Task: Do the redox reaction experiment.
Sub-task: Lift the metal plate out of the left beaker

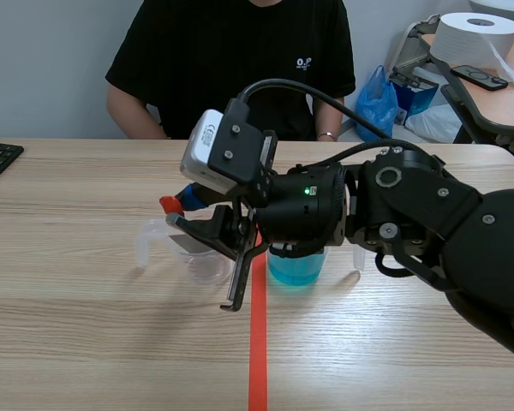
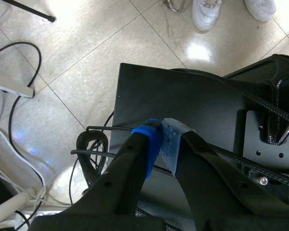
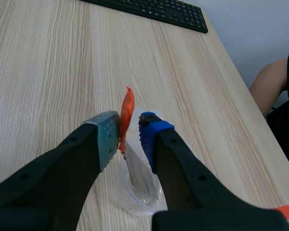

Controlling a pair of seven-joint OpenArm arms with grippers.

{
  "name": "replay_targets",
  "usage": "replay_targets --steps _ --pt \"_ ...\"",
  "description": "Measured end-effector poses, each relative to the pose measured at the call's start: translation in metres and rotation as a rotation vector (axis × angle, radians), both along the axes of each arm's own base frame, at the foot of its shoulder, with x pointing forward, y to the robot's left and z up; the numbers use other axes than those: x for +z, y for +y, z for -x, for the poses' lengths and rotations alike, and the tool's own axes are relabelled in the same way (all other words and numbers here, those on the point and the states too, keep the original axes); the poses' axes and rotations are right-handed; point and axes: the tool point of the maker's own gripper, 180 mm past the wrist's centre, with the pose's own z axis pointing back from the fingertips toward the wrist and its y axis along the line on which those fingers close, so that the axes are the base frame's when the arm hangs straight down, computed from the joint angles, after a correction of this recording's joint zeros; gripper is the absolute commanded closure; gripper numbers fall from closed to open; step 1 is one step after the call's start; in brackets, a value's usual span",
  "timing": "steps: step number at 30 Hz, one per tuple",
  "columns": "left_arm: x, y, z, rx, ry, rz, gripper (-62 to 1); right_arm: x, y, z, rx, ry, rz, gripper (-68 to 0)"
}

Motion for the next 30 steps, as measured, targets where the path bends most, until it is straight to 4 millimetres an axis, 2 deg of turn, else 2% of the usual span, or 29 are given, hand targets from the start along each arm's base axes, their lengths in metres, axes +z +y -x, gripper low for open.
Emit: replay_targets --steps 3,13,18,24,30 --pt "0.0 0.0 0.0 0.0 0.0 0.0 -2.7 0.0 0.0 0.0 0.0 0.0 0.0 -0.7" --pt "0.0 0.0 0.0 0.0 0.0 0.0 -2.7 0.005 0.0 -0.002 -0.013 0.03 -0.034 -0.7" --pt "0.0 0.0 0.0 0.0 0.0 0.0 -2.7 0.008 -0.003 -0.011 -0.054 0.089 -0.039 -0.7" --pt "0.0 0.0 0.0 0.0 0.0 0.0 -2.7 0.022 -0.004 -0.027 -0.092 0.164 -0.07 -0.7" --pt "0.0 0.0 0.0 0.0 0.0 0.0 -2.7 0.029 -0.005 -0.037 -0.117 0.231 -0.064 -0.7"
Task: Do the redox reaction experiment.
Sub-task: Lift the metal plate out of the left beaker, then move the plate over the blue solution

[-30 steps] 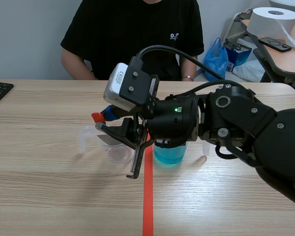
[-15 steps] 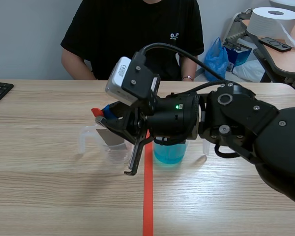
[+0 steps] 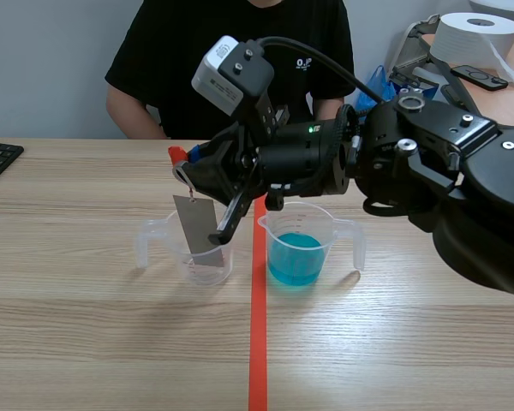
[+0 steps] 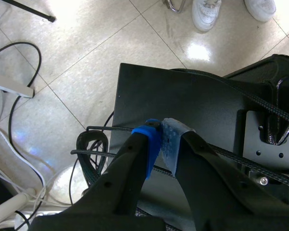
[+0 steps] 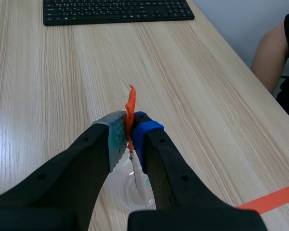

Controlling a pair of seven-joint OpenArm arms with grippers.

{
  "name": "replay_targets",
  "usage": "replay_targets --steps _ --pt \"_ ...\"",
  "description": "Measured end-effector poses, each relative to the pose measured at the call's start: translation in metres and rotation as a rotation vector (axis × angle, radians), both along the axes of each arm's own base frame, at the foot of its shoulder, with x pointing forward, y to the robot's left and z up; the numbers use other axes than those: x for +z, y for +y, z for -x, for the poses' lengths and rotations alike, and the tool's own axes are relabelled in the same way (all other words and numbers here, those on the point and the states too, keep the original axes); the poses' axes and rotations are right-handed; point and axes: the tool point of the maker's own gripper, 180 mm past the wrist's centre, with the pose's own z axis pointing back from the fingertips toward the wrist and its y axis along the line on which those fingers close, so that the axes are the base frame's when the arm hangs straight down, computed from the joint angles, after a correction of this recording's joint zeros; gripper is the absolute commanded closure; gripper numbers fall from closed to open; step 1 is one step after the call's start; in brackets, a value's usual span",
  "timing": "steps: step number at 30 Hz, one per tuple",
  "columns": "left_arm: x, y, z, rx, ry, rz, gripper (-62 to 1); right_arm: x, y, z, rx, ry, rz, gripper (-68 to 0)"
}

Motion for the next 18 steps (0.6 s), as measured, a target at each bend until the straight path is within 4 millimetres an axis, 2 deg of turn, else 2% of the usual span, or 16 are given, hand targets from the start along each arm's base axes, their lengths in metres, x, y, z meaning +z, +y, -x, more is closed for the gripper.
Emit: replay_targets --steps 6,12,18 --pt "0.0 0.0 0.0 0.0 0.0 0.0 -2.7 0.013 -0.005 -0.008 -0.027 0.054 -0.002 -0.7" --pt "0.0 0.0 0.0 0.0 0.0 0.0 -2.7 0.048 -0.011 -0.014 -0.044 0.045 -0.05 -0.7" --pt "0.0 0.0 0.0 0.0 0.0 0.0 -2.7 0.083 -0.014 -0.008 -0.034 0.013 -0.073 -0.7"
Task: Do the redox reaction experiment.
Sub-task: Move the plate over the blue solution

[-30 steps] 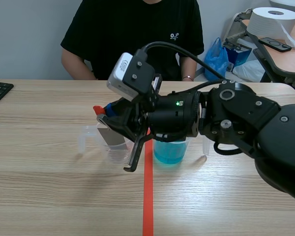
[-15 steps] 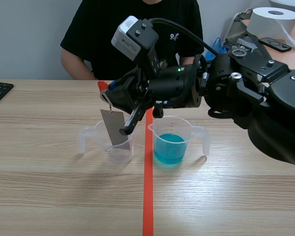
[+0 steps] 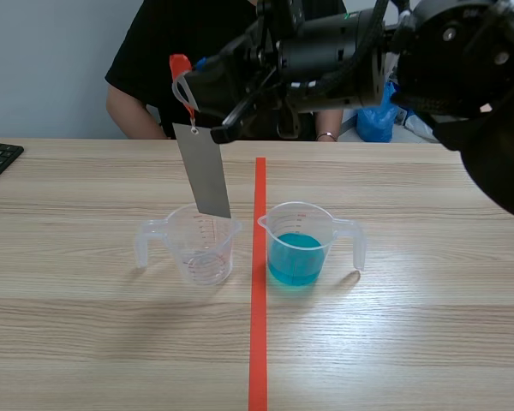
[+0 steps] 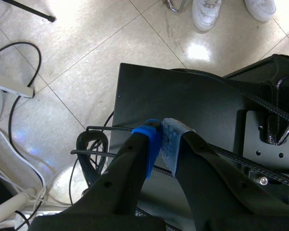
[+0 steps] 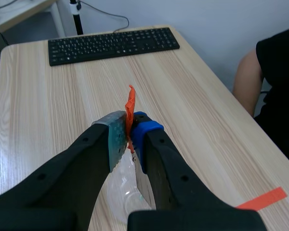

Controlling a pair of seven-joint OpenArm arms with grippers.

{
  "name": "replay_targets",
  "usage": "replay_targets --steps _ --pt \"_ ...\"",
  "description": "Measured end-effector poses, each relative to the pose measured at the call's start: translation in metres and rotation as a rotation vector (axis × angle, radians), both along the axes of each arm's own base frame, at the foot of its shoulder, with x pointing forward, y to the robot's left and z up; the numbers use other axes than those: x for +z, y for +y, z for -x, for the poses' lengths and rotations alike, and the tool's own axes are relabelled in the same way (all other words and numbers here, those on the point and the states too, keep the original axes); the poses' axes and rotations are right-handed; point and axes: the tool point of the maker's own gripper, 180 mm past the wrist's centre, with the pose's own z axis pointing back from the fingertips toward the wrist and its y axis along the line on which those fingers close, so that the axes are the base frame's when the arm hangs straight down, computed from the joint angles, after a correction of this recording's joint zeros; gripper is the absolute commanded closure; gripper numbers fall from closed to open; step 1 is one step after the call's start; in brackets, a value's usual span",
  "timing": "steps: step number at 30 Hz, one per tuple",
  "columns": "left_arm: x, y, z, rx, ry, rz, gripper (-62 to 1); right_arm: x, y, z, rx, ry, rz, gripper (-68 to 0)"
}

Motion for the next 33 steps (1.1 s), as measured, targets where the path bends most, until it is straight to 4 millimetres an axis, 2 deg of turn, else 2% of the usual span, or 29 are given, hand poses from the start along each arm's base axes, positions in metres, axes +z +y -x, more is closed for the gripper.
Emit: replay_targets --steps 11,18,26,33 --pt "0.0 0.0 0.0 0.0 0.0 0.0 -2.7 0.057 -0.015 0.014 0.003 -0.102 -0.039 -0.7" --pt "0.0 0.0 0.0 0.0 0.0 0.0 -2.7 0.05 -0.033 0.012 -0.008 -0.079 -0.003 -0.7" --pt "0.0 0.0 0.0 0.0 0.0 0.0 -2.7 0.057 -0.075 -0.006 -0.103 -0.105 0.042 -0.6" --pt "0.0 0.0 0.0 0.0 0.0 0.0 -2.7 0.055 -0.095 -0.01 -0.139 -0.113 0.082 -0.6"
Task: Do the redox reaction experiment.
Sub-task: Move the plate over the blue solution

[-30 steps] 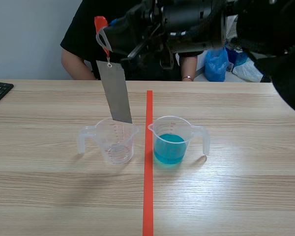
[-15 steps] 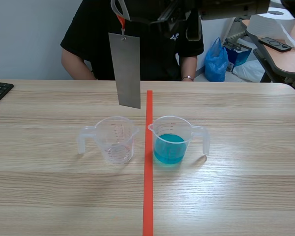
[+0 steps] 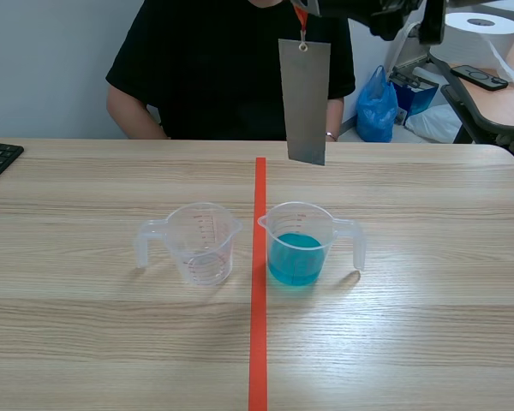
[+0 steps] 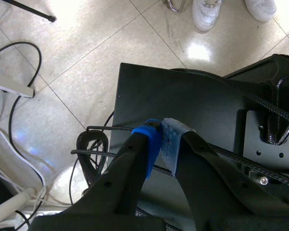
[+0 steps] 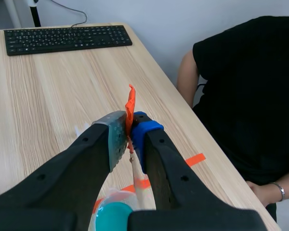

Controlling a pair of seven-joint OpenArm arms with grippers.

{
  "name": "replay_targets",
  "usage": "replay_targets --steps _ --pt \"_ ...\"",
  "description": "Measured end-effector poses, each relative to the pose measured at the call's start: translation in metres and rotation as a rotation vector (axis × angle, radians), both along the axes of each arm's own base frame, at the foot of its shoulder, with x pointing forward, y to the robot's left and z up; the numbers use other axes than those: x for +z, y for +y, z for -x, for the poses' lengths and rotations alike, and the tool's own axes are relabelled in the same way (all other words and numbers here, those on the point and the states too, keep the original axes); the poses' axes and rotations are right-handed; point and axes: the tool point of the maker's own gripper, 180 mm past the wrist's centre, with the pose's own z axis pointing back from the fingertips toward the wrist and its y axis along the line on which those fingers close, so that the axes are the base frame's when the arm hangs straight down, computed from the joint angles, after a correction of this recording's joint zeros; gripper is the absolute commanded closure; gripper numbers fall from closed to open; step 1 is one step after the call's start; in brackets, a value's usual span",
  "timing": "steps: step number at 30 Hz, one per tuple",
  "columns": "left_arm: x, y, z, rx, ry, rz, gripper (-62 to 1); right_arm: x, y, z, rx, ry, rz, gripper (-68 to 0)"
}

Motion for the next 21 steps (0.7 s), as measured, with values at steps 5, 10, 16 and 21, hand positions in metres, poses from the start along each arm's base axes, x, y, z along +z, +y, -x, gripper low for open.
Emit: replay_targets --steps 5,10,16,21 --pt "0.0 0.0 0.0 0.0 0.0 0.0 -2.7 -0.014 -0.004 0.003 0.0 0.036 0.01 -0.6" --pt "0.0 0.0 0.0 0.0 0.0 0.0 -2.7 -0.021 -0.013 -0.001 -0.029 0.061 0.004 -0.6" --pt "0.0 0.0 0.0 0.0 0.0 0.0 -2.7 -0.022 -0.015 -0.003 -0.031 0.065 -0.011 -0.6" --pt "0.0 0.0 0.0 0.0 0.0 0.0 -2.7 -0.023 -0.014 -0.001 -0.012 0.06 -0.004 -0.6"
